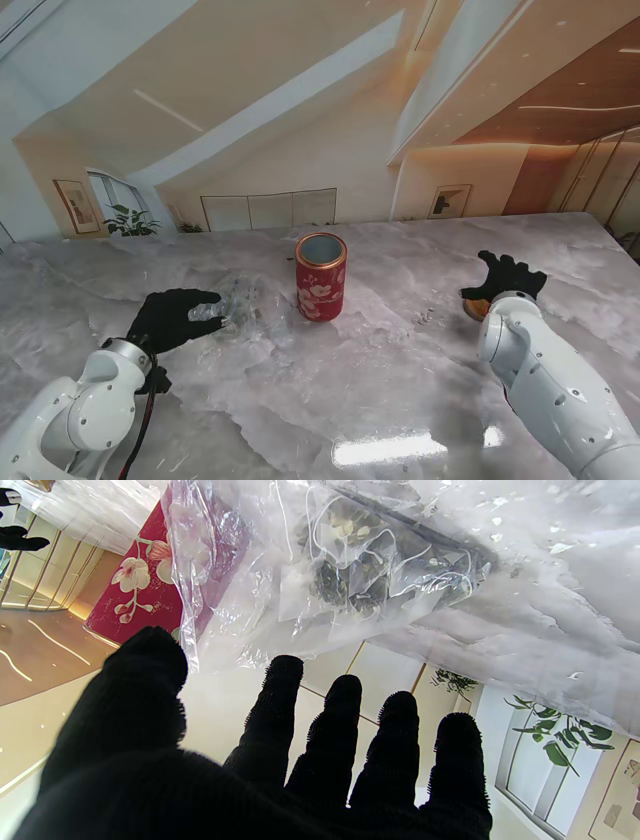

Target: Insert tea bags into the tea bag box

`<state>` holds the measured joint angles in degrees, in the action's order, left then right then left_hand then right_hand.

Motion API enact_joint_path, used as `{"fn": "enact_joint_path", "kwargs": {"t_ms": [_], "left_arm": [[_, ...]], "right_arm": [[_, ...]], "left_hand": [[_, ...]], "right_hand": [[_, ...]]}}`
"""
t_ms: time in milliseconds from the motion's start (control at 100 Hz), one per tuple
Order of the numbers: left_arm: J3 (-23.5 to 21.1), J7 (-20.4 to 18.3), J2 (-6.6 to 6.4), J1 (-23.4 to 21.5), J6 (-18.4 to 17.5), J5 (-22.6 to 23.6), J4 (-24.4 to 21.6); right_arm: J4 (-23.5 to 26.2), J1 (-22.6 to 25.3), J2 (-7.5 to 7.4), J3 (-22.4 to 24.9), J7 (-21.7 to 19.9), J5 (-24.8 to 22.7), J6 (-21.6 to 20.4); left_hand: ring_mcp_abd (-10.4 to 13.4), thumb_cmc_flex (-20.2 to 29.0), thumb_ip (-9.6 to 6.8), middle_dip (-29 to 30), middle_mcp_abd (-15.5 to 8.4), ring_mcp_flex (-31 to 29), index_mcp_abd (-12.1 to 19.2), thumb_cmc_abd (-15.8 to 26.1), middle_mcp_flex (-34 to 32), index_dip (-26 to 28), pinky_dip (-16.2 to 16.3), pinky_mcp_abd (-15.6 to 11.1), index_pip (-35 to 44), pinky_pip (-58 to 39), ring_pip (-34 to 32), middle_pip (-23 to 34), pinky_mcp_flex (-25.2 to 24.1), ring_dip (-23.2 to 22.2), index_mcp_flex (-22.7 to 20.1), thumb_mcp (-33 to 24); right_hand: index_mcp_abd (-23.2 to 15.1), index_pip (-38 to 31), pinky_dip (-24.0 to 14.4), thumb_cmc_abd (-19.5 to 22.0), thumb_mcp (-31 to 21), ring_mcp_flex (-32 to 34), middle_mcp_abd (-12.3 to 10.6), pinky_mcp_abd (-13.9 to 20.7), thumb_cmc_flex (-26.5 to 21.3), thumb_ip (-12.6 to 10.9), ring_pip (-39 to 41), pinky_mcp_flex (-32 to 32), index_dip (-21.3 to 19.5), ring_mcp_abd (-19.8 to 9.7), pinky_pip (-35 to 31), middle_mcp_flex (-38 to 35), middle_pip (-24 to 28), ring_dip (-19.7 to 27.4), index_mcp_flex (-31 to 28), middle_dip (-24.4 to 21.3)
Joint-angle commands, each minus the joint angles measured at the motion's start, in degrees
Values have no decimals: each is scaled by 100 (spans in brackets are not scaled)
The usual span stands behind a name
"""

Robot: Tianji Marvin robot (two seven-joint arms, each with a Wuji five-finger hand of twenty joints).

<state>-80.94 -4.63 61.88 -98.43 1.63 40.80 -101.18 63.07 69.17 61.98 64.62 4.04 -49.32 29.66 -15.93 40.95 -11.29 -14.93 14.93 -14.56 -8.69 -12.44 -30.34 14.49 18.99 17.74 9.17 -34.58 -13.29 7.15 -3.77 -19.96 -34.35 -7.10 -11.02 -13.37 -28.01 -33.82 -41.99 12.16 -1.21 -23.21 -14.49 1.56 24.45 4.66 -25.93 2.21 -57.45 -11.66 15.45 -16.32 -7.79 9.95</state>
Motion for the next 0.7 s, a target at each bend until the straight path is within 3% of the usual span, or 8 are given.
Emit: {"fn": "enact_joint_path", "kwargs": {"t_ms": [0, 320, 690], "left_arm": [[15, -90, 4, -18, 19, 27, -52], [67, -166, -7, 32, 187, 81, -54], [97, -101, 1, 37, 246, 140, -43]], "right_arm": [[-135, -86, 65, -82, -68, 95, -22], [-1076, -664, 204, -708, 101, 723, -14], [-1646, -1034, 244, -1271, 81, 890, 35]], "left_hand": [[24, 133, 118, 57, -77, 223, 124, 220, 184, -29, 69, -107, -51, -48, 36, -77, -63, 31, 64, 56], [6, 224, 108, 47, -72, 234, 167, 220, 179, -21, 85, -105, -28, -120, 6, -68, -63, 20, 46, 10], [-44, 268, 106, 32, -80, 188, 177, 212, 176, -17, 130, -76, 2, -311, -75, -5, -67, -5, 21, -30]], "right_hand": [[-104, 134, 134, -160, -61, 40, -97, -225, 263, 29, 59, 61, -222, 81, -151, 97, 107, -74, 176, 56], [-211, -248, 81, -304, -229, 311, -93, -232, 402, 75, 211, 439, -390, 62, -305, 91, 418, -155, 191, 192], [-342, -598, -92, -397, -217, 588, -56, -124, 197, 23, 532, 1005, -439, 128, -637, 75, 661, -321, 230, 288]]}}
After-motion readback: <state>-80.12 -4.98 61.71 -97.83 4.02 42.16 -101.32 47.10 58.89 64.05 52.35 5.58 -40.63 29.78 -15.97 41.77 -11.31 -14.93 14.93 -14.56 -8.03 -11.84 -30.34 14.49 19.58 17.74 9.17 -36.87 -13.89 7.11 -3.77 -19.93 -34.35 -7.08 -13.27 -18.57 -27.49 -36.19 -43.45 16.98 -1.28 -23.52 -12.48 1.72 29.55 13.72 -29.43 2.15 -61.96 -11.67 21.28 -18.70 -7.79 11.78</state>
